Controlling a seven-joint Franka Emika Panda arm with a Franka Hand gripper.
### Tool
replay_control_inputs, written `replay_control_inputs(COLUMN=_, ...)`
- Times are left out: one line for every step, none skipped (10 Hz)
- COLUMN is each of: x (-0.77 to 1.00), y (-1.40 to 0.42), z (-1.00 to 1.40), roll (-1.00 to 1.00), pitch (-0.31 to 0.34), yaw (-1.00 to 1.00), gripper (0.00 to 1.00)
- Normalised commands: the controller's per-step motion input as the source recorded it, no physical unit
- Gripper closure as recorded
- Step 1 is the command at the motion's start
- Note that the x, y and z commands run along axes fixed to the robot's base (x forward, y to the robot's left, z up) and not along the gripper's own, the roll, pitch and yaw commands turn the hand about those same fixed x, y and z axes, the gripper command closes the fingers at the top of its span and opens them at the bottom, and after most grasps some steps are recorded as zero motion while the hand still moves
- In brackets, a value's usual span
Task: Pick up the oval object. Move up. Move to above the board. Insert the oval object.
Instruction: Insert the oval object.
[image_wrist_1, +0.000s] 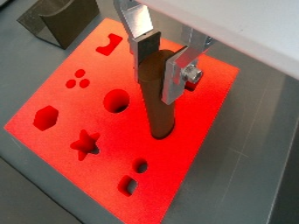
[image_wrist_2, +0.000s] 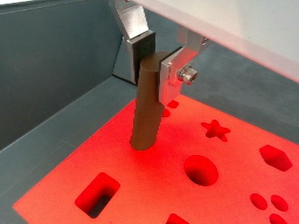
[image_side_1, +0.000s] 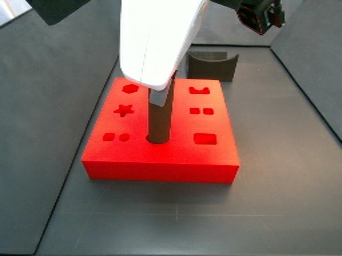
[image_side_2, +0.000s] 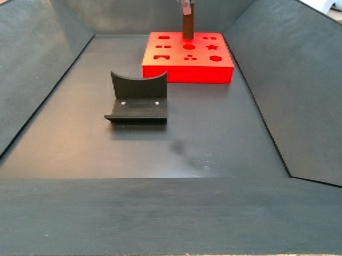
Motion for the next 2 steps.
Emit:
replay_control_inputs(x=-0.05, y=0.0, z=-0.41, roll=0.0, pitch=-0.079, yaw=-0.07, gripper=1.0)
replay_control_inputs(x=0.0, y=0.0, z=0.0, roll=0.0, pitch=0.0, yaw=0.0, gripper=1.0)
